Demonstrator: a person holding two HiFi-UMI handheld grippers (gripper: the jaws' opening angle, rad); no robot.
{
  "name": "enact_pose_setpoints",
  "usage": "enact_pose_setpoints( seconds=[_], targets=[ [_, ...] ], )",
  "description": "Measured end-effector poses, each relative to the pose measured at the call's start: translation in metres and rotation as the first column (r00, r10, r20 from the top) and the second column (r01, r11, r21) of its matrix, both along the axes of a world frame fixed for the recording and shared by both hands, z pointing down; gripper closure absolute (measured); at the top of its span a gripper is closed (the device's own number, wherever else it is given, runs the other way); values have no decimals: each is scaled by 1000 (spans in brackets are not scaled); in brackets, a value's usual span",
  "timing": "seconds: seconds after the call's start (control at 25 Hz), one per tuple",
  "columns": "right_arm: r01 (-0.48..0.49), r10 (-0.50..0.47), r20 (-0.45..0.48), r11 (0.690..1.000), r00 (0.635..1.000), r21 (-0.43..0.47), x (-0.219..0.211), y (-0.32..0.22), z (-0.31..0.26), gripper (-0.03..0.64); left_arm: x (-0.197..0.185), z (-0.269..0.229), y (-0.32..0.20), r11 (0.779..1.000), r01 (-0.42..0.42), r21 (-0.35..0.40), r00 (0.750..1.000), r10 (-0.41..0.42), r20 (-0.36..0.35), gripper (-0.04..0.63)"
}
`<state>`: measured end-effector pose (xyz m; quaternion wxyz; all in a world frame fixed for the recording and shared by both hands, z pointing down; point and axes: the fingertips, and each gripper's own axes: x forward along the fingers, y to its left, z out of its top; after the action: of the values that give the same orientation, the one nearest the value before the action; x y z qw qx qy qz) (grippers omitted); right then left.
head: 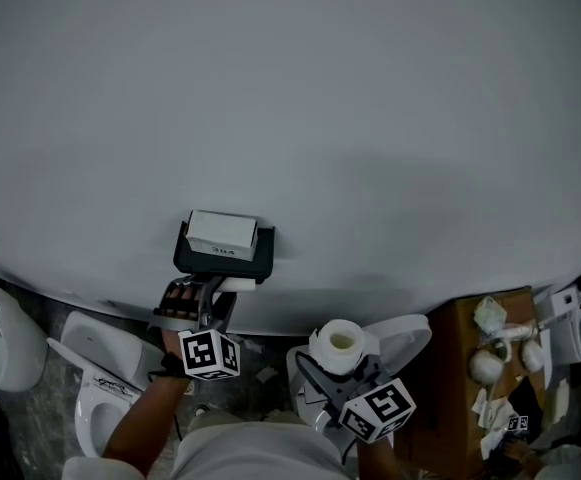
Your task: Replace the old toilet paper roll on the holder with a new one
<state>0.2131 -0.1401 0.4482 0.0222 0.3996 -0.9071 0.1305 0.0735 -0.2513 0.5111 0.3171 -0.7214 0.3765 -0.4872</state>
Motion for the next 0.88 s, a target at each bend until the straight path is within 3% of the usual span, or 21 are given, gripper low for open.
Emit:
enact_pose_setpoints(
  seconds=[0.88],
  targets=[
    [-27, 26, 14, 1000, 1000, 11, 21, 9, -2, 296, 37, -5, 9, 991, -128, 37, 992, 127, 16, 403]
  ],
)
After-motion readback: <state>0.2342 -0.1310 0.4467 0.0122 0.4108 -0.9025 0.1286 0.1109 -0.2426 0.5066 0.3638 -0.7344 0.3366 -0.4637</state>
